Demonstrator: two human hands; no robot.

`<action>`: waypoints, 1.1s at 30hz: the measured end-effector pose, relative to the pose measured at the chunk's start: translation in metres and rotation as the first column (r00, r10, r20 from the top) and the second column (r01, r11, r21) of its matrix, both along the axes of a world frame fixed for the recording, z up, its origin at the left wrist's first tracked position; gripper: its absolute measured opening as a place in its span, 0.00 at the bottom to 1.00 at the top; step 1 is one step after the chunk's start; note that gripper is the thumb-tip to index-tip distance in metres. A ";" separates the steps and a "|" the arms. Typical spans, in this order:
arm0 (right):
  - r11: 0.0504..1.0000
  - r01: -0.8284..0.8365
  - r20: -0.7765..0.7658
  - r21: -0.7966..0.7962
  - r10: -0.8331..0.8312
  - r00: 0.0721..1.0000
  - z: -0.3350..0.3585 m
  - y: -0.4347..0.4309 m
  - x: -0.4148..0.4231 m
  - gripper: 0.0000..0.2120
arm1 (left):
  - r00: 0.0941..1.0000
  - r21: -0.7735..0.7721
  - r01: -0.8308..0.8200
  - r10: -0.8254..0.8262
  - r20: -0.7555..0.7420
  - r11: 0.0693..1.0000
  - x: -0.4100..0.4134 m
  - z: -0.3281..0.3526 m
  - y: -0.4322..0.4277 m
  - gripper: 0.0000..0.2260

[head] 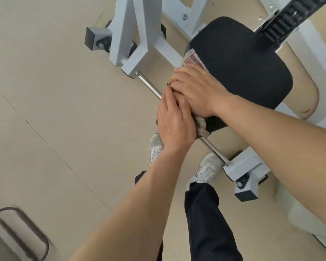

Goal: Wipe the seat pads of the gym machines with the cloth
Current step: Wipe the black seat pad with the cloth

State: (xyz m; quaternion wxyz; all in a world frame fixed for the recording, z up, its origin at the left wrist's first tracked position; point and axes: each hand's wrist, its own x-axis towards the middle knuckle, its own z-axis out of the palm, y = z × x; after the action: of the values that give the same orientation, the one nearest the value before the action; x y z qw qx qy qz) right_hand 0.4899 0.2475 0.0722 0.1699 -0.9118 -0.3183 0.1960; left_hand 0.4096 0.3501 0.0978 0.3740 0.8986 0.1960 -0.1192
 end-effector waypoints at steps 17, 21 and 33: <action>0.916 0.400 -0.064 -0.023 -0.400 0.914 0.011 0.012 -0.086 0.29 | 0.995 -0.156 -0.044 0.030 -0.090 0.987 -0.035 0.001 0.027 0.21; 0.877 0.477 -0.070 -0.063 -0.481 0.874 -0.008 0.000 -0.037 0.29 | 0.962 -0.231 0.204 -0.239 -0.133 0.951 0.043 -0.022 0.026 0.21; 0.446 0.893 -0.061 -0.068 -0.895 0.442 0.002 0.034 -0.138 0.29 | 0.333 0.326 0.905 -0.932 -0.144 0.273 0.016 0.002 0.057 0.26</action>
State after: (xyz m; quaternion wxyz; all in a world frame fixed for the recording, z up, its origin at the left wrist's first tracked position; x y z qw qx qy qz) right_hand 0.3515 0.2819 0.0742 0.2496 -0.9354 0.2195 0.1209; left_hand 0.4256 0.4069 0.1003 0.0772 0.8999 -0.3547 -0.2417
